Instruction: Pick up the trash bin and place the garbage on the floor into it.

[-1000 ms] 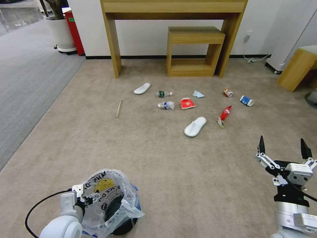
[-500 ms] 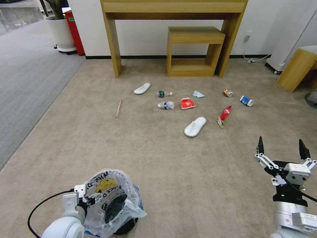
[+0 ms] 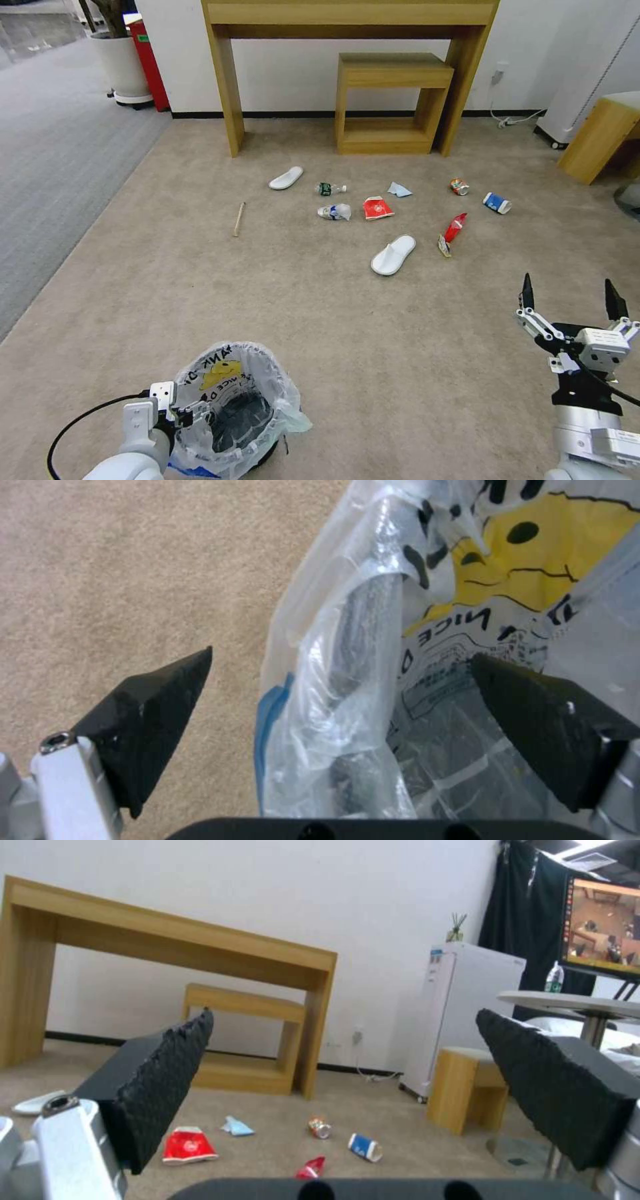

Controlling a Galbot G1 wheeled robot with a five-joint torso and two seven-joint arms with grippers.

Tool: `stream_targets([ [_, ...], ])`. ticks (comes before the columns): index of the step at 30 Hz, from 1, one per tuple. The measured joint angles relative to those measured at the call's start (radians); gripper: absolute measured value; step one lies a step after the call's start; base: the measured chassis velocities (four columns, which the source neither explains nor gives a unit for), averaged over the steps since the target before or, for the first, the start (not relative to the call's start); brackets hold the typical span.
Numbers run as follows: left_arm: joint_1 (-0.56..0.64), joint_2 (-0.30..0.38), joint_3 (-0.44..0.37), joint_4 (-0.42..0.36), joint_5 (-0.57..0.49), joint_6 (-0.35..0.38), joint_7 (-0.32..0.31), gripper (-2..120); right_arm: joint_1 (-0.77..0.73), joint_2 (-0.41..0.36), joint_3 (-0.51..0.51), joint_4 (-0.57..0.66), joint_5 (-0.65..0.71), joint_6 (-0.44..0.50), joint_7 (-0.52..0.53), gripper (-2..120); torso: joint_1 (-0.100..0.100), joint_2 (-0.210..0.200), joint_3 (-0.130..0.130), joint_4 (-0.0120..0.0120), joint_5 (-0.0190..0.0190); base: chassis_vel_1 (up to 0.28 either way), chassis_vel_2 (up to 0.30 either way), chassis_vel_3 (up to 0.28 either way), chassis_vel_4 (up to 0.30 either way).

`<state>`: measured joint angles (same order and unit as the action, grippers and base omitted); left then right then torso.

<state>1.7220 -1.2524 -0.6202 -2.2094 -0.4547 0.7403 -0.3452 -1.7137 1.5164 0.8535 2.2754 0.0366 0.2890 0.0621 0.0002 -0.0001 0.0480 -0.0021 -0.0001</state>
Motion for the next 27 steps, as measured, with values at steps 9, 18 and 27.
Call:
stream_targets([
  [9,0.006,0.015,-0.018,-0.013,-0.002,-0.003,-0.001,100,0.009,-0.002,0.000,-0.006,0.002,0.000,0.000,100,0.000,0.000,0.000,0.0001,0.0001,0.000,0.000,0.000,0.000],
  [18,0.003,0.017,-0.014,0.006,-0.021,-0.003,-0.002,99,0.014,-0.002,0.000,-0.010,0.003,0.000,0.000,100,0.000,0.000,0.000,0.0001,0.0001,0.000,0.000,0.000,0.000],
  [27,-0.011,0.016,-0.004,0.035,-0.044,-0.005,-0.004,68,0.015,-0.003,0.001,-0.011,0.005,-0.001,0.000,100,0.000,0.000,0.000,0.0001,0.0003,0.000,0.000,0.000,0.000],
])
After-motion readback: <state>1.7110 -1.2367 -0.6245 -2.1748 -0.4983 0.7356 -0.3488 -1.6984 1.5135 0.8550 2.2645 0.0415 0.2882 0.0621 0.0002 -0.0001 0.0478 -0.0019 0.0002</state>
